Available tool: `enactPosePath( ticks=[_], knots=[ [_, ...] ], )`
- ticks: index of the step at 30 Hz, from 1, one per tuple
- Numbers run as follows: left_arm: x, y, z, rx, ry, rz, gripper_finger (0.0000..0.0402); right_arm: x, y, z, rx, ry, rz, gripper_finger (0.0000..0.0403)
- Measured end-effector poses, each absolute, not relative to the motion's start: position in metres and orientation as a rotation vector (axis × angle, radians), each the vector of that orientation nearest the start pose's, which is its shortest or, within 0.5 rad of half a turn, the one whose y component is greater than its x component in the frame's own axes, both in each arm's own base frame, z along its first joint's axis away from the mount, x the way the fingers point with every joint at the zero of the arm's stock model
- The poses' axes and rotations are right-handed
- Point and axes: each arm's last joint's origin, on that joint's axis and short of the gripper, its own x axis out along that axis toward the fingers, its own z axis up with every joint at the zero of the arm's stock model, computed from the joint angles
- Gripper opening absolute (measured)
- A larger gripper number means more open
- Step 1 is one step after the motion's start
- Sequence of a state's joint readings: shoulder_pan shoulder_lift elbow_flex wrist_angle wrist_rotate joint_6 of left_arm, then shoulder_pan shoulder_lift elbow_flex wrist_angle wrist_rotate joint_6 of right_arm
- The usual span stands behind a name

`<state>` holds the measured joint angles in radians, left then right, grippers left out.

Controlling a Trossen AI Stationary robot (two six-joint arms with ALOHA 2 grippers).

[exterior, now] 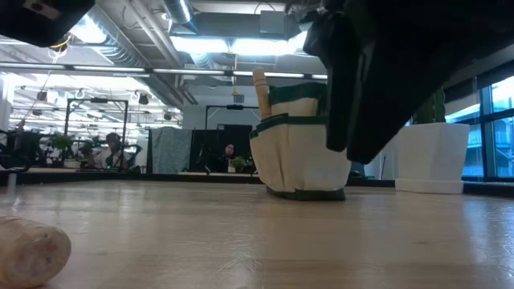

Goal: Pick & Place Garden tools in Gardening bag
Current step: Put the brown trowel into the green gardening bag

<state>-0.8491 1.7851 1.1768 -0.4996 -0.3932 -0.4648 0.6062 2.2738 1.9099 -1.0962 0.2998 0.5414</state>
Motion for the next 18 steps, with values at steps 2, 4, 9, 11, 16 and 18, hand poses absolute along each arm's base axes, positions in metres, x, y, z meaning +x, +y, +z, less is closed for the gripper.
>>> enactPosePath(
  ticks=[2, 4, 9, 11, 16, 18],
  knots=[
    [0.241, -0.257, 0.182, 0.239, 0.971, -0.181, 0.0203, 0.374, 0.252, 0.179, -0.197, 1.291, -0.128, 0.0197],
    [0.240, -0.253, 0.174, 0.258, 0.990, -0.168, 0.0213, 0.374, 0.254, 0.180, -0.200, 1.270, -0.155, 0.0197],
    [0.242, -0.240, 0.163, 0.284, 1.015, -0.142, 0.0219, 0.368, 0.260, 0.180, -0.187, 1.257, -0.188, 0.0197],
    [0.245, -0.237, 0.162, 0.293, 1.011, -0.144, 0.0218, 0.365, 0.264, 0.180, -0.188, 1.242, -0.202, 0.0197],
    [0.256, -0.233, 0.161, 0.286, 1.009, -0.203, 0.0217, 0.359, 0.270, 0.180, -0.188, 1.221, -0.236, 0.0197],
    [0.259, -0.232, 0.154, 0.276, 1.044, -0.229, 0.0219, 0.358, 0.271, 0.180, -0.191, 1.214, -0.252, 0.0197]
  ],
)
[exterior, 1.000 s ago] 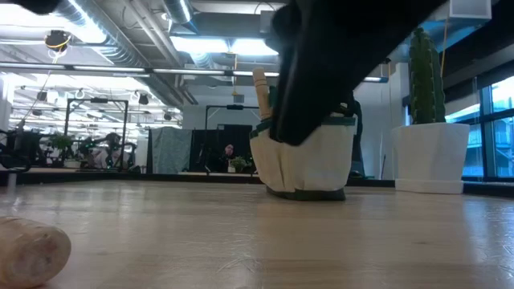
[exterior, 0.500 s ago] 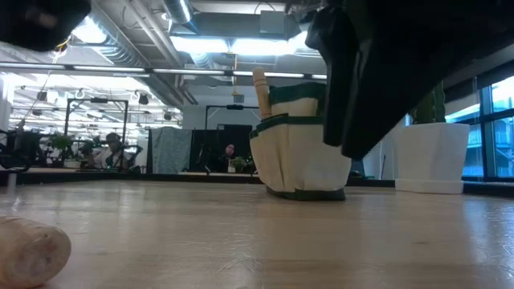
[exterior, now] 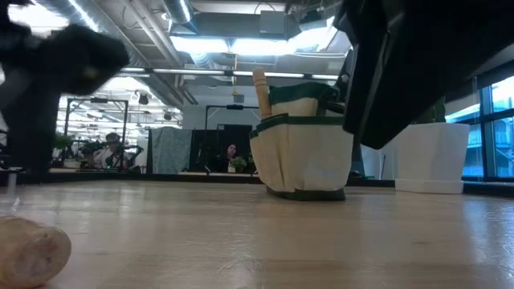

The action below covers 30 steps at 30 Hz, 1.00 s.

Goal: Pick & Place Garden tools in Gardening bag
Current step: Put the brown trowel into the green gardening bag

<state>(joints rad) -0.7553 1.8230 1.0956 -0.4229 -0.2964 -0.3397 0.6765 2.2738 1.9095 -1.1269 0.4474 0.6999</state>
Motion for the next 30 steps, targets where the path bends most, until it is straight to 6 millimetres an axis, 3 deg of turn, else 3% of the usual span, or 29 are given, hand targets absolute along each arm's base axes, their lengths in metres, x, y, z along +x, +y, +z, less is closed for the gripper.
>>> enactPosePath(
  ticks=[4, 11, 14, 19, 24, 30],
  knots=[
    [0.262, -0.234, 0.136, 0.255, 1.114, -0.277, 0.0218, 0.357, 0.270, 0.180, -0.188, 1.201, -0.276, 0.0197],
    [0.265, -0.237, 0.125, 0.224, 1.138, -0.254, 0.0198, 0.357, 0.270, 0.180, -0.201, 1.200, -0.284, 0.0197],
    [0.265, -0.237, 0.124, 0.188, 1.139, -0.226, 0.0160, 0.357, 0.269, 0.181, -0.210, 1.196, -0.293, 0.0197],
    [0.266, -0.236, 0.123, 0.163, 1.126, -0.169, 0.0059, 0.357, 0.269, 0.181, -0.213, 1.191, -0.296, 0.0197],
    [0.267, -0.235, 0.123, 0.116, 1.088, -0.069, 0.0056, 0.357, 0.269, 0.181, -0.221, 1.180, -0.304, 0.0197],
    [0.258, -0.230, 0.144, 0.094, 0.971, 0.088, 0.0056, 0.353, 0.269, 0.181, -0.283, 1.210, -0.284, 0.0197]
  ],
)
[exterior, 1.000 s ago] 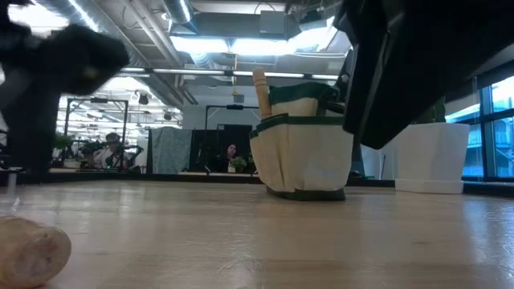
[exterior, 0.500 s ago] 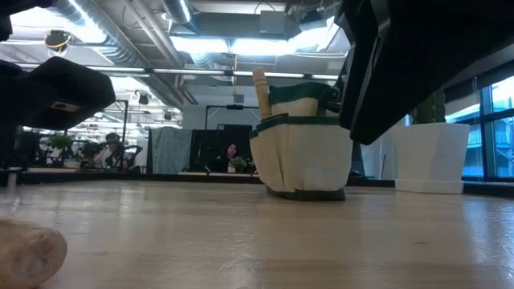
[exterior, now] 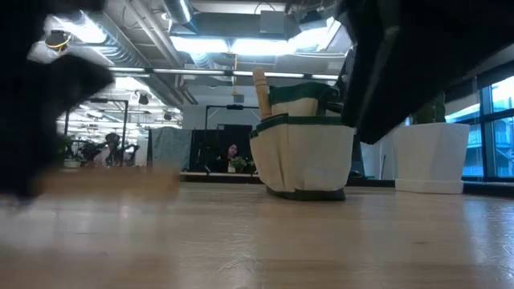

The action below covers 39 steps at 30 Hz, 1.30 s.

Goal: Pick & Place Garden tools in Gardening bag
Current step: Put the brown trowel into the green gardening bag

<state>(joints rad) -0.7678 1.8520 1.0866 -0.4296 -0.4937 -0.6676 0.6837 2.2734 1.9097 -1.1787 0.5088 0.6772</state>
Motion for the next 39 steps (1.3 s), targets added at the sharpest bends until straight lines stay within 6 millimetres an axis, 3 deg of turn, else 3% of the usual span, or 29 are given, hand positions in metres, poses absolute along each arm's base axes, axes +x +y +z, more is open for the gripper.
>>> enactPosePath(
  ticks=[3, 8, 15, 20, 28, 33, 39],
  knots=[
    [0.251, -0.233, 0.173, 0.046, 0.794, 0.182, 0.0056, 0.344, 0.268, 0.187, -0.356, 1.224, -0.346, 0.0197],
    [0.229, -0.239, 0.204, 0.036, 0.549, 0.282, 0.0056, 0.338, 0.274, 0.204, -0.447, 1.094, -0.435, 0.0197],
    [0.201, -0.251, 0.222, 0.029, 0.306, 0.342, 0.0056, 0.347, 0.283, 0.232, -0.483, 0.912, -0.426, 0.0197],
    [0.184, -0.270, 0.227, 0.038, 0.204, 0.322, 0.0056, 0.356, 0.300, 0.237, -0.487, 0.807, -0.319, 0.0197],
    [0.161, -0.286, 0.231, 0.016, 0.143, 0.278, 0.0056, 0.367, 0.329, 0.233, -0.441, 0.715, 0.000, 0.0197],
    [0.158, -0.289, 0.229, 0.001, 0.134, 0.271, 0.0056, 0.370, 0.327, 0.219, -0.426, 0.714, -0.001, 0.0197],
    [0.162, -0.296, 0.214, -0.001, 0.112, 0.304, 0.0056, 0.373, 0.324, 0.209, -0.396, 0.700, -0.011, 0.0197]
  ],
)
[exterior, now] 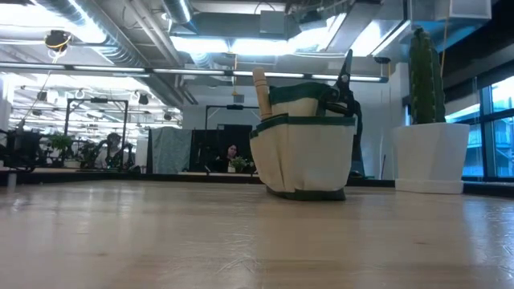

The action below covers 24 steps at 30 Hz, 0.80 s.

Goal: Pick & Place Garden tools in Gardening bag
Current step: Put the brown trowel into the green gardening bag

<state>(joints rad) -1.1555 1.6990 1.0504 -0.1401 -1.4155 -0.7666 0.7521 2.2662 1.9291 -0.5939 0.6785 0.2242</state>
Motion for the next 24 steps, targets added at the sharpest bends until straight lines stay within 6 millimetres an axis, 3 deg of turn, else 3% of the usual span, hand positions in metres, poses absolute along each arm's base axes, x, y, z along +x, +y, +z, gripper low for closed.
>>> enactPosePath(
  ticks=[9, 15, 24],
  knots=[
    [0.165, -0.303, 0.188, -0.084, 0.073, 0.344, 0.0056, 0.363, 0.313, 0.200, -0.297, 0.593, 0.050, 0.0197],
    [0.164, -0.308, 0.190, -0.110, 0.053, 0.342, 0.0056, 0.349, 0.298, 0.188, -0.152, 0.463, 0.115, 0.0197],
    [0.182, -0.303, 0.196, -0.125, 0.045, 0.382, 0.0056, 0.319, 0.266, 0.178, 0.010, 0.224, 0.140, 0.0197]
  ],
)
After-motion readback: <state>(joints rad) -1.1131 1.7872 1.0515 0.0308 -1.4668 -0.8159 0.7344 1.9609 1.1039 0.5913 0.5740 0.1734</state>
